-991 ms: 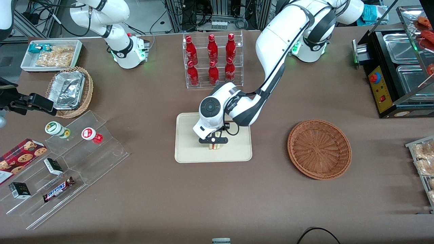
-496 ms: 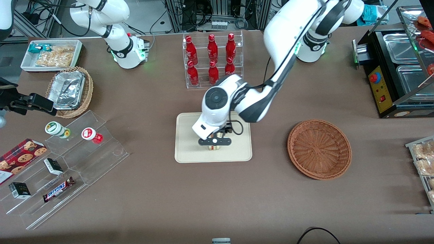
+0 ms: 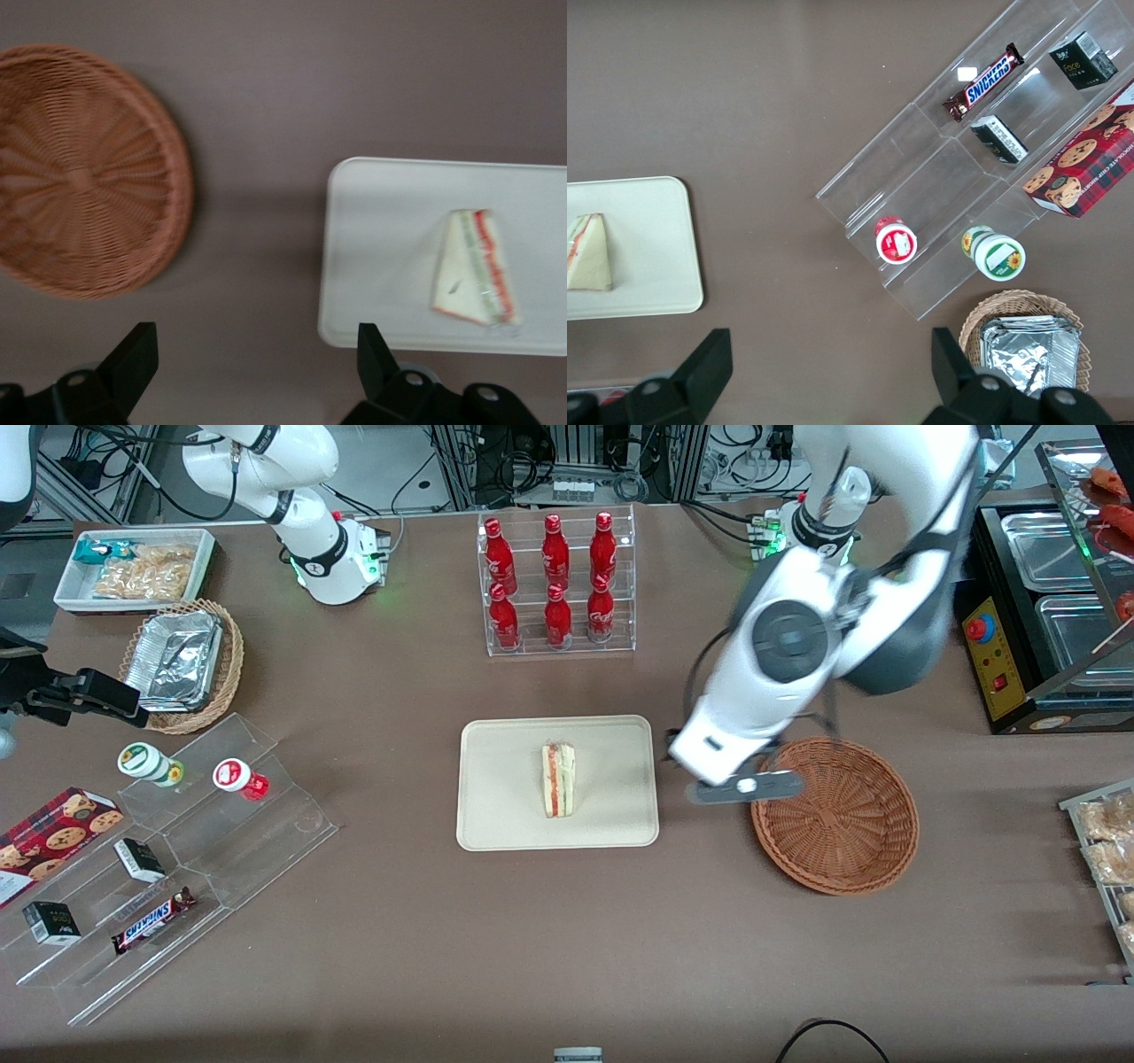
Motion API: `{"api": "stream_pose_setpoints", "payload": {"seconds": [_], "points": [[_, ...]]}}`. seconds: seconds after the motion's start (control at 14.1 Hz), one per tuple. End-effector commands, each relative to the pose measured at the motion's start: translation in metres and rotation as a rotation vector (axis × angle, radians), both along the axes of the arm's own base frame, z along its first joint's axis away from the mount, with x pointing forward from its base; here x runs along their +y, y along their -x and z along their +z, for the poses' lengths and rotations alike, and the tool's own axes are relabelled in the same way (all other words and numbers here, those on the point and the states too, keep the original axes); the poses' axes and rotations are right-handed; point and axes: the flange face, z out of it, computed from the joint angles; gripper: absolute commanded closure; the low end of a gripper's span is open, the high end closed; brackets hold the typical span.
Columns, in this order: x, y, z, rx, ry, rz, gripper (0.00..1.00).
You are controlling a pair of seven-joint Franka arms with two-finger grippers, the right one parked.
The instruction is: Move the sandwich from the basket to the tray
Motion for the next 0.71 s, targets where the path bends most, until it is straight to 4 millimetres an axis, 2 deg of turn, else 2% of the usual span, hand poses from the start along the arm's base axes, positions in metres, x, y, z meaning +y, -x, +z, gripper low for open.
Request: {"api": "stream_pose_setpoints", "payload": {"seconds": [0.0, 0.14, 0.28, 0.35, 0.64], "points": [[0.072, 0.028, 0.017, 0.018, -0.015, -0.02, 0.0], [0.125, 0.042, 0.029, 0.013, -0.018, -0.019, 0.0], [0.169, 0.049, 0.046, 0.01, -0.014, -0.043, 0.0], [0.184, 0.049, 0.055, 0.014, -0.013, -0.033, 0.0], [0.213, 0.04, 0.088, -0.031, -0.008, 0.018, 0.0]]}}
